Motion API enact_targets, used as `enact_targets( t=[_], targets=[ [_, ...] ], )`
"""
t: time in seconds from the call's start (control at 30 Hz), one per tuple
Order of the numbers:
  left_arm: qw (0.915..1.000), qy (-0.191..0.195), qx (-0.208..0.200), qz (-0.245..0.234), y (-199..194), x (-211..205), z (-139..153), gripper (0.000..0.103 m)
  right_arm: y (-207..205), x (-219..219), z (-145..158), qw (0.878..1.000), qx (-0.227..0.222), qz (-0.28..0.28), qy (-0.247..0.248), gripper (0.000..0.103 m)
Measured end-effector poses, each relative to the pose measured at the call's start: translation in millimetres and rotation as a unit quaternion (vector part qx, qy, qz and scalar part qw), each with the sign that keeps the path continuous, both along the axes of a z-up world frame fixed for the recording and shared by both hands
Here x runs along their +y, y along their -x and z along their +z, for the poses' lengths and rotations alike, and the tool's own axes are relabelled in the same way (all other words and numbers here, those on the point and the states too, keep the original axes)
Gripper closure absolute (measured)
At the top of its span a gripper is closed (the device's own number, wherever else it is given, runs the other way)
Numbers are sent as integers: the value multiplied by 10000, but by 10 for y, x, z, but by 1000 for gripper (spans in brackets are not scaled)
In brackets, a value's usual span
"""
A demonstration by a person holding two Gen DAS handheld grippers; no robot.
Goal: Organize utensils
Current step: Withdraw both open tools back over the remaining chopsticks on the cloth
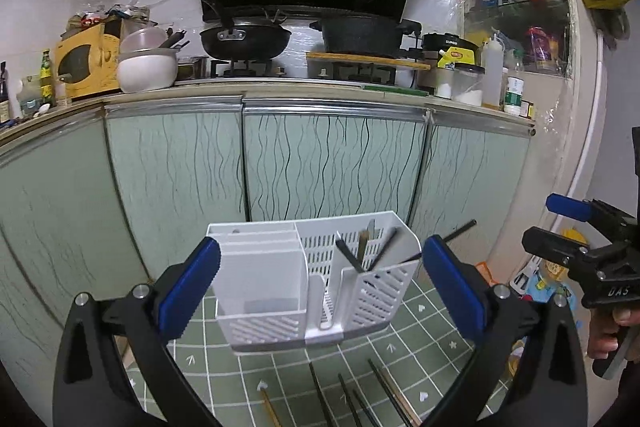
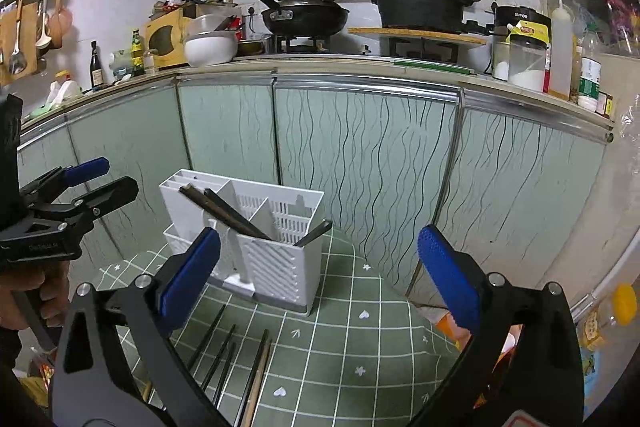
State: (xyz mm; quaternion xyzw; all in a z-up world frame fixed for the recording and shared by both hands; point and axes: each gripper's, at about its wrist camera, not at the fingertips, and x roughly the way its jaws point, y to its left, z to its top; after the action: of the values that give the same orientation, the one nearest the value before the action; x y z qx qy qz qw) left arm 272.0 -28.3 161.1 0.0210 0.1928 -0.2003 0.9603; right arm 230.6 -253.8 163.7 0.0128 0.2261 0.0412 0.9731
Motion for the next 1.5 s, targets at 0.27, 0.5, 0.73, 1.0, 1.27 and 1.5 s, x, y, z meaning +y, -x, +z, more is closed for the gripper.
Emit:
enact_targets(
  t=[0.27, 0.5, 0.73, 1.0, 1.27, 1.5],
  targets=[
    [9998, -70, 47, 175, 325, 117, -12, 4, 299, 83, -53, 10000, 39, 53, 16, 8],
    [9994, -59, 64, 321, 547, 244, -39, 4, 512, 114, -117, 10000, 61, 63, 22, 8],
    [9985, -92, 2, 532, 757, 361, -53, 4, 711, 137, -150, 10000, 20, 59, 35, 8],
    [9978, -185, -54, 630, 972, 453, -106, 4, 878, 196, -198, 10000, -18, 74, 47, 8],
    [9975, -287, -18, 652, 1140, 546, -259, 4, 1045, 318, -318, 9998, -13, 145, 155, 8],
    [9968, -348, 83, 711, 1272, 608, -495, 4, 1149, 400, -479, 9998, 12, 133, 144, 8]
  ],
)
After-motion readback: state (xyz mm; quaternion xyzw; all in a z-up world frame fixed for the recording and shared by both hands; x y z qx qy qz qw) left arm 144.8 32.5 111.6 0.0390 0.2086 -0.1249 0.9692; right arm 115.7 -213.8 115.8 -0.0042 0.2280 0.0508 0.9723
